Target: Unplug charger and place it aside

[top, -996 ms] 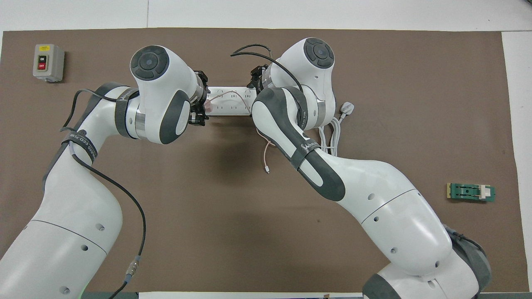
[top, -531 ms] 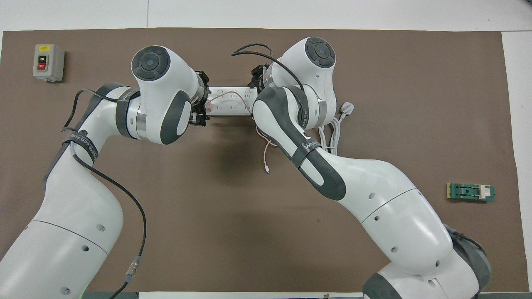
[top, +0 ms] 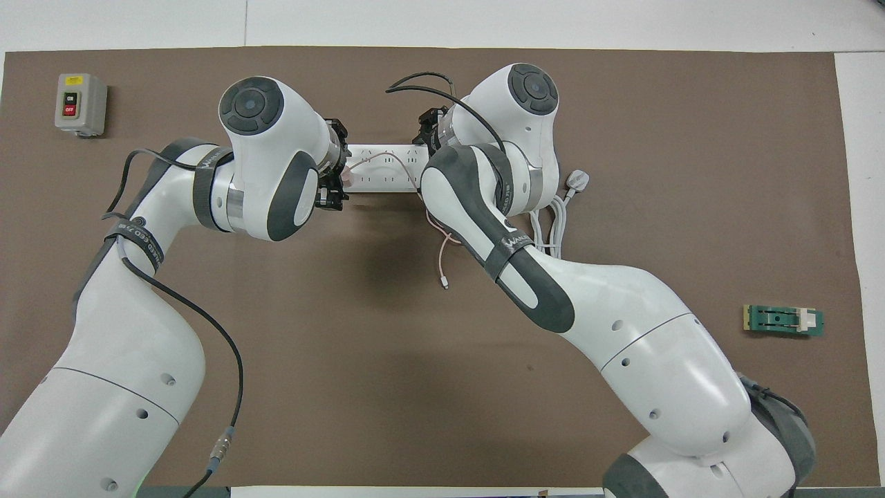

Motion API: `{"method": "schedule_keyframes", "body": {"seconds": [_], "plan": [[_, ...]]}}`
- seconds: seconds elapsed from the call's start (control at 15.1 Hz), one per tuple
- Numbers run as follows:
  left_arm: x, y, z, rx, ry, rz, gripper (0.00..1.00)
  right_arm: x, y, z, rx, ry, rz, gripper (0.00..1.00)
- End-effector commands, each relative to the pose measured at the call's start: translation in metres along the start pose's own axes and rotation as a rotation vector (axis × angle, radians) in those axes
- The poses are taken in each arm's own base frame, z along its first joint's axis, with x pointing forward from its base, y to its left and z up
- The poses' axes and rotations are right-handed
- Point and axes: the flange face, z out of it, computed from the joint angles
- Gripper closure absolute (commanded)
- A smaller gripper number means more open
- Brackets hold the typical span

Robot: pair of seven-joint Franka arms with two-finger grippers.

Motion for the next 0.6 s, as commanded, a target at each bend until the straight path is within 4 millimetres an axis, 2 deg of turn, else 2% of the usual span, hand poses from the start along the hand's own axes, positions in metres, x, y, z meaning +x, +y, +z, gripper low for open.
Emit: {"method": "schedule_keyframes", "body": {"seconds": [0.0,0.33,0.53], "plan": [[0.000,-0.009,-0.005,0.011,-0.005,-0.014,0.19,0.005,-0.007,0.004,0.028,-0.016,-0.019,0.05],[0.000,-0.013,-0.007,0.044,0.000,-0.009,0.19,0.010,-0.007,0.010,0.047,-0.011,-0.017,0.05],[0.001,-0.014,-0.008,0.046,0.001,-0.010,0.27,0.008,-0.004,0.015,0.044,-0.009,-0.019,0.05]]}}
